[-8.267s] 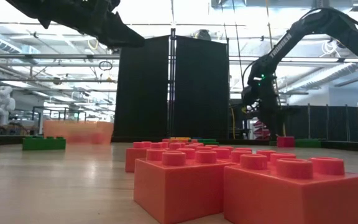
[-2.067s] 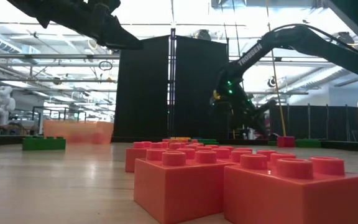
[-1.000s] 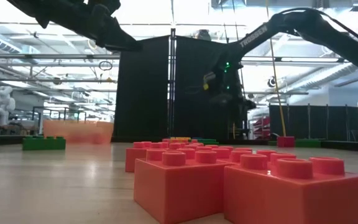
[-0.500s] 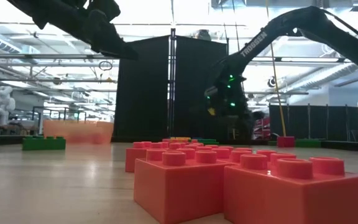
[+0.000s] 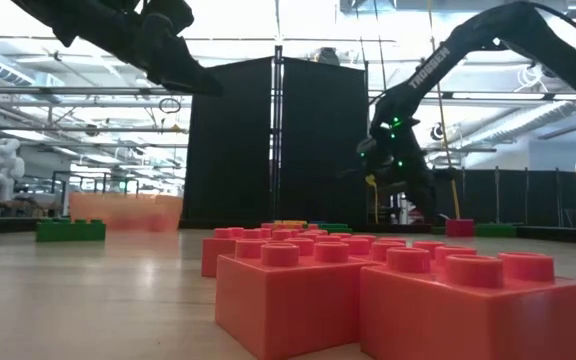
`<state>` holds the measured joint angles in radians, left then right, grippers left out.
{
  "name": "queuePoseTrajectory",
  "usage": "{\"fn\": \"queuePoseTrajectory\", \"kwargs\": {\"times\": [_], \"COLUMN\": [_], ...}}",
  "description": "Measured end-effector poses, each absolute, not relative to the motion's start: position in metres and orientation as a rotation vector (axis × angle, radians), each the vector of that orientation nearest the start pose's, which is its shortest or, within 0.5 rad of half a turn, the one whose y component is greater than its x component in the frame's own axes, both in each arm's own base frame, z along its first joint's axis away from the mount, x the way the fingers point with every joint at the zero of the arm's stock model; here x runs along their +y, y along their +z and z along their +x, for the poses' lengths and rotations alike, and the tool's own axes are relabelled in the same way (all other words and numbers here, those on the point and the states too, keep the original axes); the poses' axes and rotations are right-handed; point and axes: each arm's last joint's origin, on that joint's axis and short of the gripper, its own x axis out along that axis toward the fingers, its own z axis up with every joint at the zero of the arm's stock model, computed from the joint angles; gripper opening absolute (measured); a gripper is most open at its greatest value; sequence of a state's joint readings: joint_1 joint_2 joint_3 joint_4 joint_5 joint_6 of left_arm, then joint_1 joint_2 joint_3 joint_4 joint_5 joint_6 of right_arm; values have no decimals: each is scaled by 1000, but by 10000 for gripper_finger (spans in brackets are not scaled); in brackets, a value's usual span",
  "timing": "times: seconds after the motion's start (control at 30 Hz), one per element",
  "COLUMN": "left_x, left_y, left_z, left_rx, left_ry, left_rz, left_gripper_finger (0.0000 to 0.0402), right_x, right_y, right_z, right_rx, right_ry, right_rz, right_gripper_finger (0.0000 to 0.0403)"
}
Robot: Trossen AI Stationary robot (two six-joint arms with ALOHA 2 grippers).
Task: Sort blocks by size
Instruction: Put the green block into the yellow bin
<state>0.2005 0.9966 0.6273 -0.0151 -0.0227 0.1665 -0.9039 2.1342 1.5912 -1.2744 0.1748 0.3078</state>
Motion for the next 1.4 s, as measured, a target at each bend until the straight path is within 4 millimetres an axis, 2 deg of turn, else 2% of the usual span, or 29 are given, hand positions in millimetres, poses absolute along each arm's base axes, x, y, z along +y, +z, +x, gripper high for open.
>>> {"fn": "queuePoseTrajectory", "kwargs": {"times": [0.13, 0.27, 0.4, 0.53, 0.63, 0.93, 1.17, 1.4], "left_x": [44, 44, 44, 44, 44, 45, 45, 45], "left_y": [257, 259, 261, 262, 262, 268, 270, 274], "left_z": [212, 213, 214, 214, 214, 215, 216, 217], "left_rx": [392, 370, 349, 342, 343, 285, 260, 217], "left_ry": [188, 190, 189, 190, 188, 194, 197, 200], "left_rz": [135, 139, 158, 160, 170, 201, 203, 232], "left_gripper_finger": [161, 161, 161, 161, 161, 161, 161, 161], "right_x": [-310, -328, -347, -355, -359, -364, -367, -373], "right_y": [165, 178, 184, 177, 175, 171, 158, 175], "right_z": [225, 213, 191, 161, 149, 147, 148, 161], "right_rx": [1589, 1489, 1393, 1456, 1467, 1442, 1521, 1479], "right_ry": [-1031, -1053, -1067, -1115, -1136, -1138, -1127, -1119], "right_rz": [933, 1032, 1187, 1315, 1351, 1350, 1254, 1181], "right_gripper_finger": [0, 0, 0, 0, 0, 0, 0, 0]}}
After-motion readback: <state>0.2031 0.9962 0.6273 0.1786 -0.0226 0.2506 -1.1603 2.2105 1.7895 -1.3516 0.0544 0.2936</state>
